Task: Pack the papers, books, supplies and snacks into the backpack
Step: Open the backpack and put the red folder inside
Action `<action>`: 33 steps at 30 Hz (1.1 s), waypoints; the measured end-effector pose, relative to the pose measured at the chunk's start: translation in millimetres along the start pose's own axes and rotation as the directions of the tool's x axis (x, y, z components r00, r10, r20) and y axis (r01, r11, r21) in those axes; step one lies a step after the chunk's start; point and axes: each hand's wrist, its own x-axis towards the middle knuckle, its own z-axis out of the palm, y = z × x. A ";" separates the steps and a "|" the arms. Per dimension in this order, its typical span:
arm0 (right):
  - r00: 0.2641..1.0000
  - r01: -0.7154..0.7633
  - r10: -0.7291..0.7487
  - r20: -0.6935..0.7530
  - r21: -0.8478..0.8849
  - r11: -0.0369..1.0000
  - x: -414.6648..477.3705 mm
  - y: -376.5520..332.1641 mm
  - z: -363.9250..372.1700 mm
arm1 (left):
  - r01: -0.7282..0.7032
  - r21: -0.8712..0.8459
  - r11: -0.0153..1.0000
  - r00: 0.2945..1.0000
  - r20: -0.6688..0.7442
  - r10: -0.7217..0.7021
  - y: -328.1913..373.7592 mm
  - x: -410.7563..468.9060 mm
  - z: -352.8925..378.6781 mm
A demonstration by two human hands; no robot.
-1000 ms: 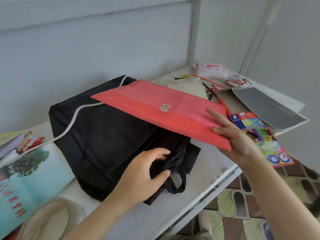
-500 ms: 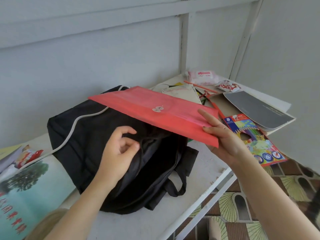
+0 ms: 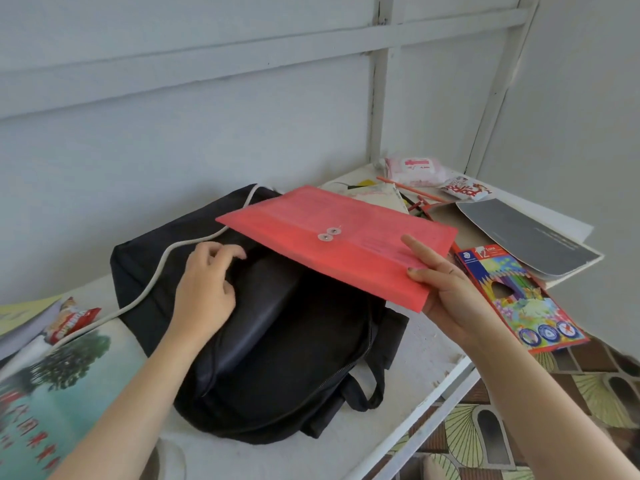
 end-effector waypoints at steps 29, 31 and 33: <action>0.983 -0.024 0.031 -0.178 0.042 0.999 11.1 21.6 14.8 | -0.033 0.133 0.991 0.999 0.042 0.027 3.6 5.7 -28.6; 0.982 -0.029 0.036 -0.184 0.039 0.999 11.6 21.9 15.3 | -0.220 0.342 0.913 0.973 0.005 0.232 11.7 -3.9 -19.6; 0.981 -0.032 0.037 -0.189 0.030 0.999 11.7 22.0 15.5 | -0.295 0.445 0.845 0.950 0.039 0.311 15.8 -17.0 -9.0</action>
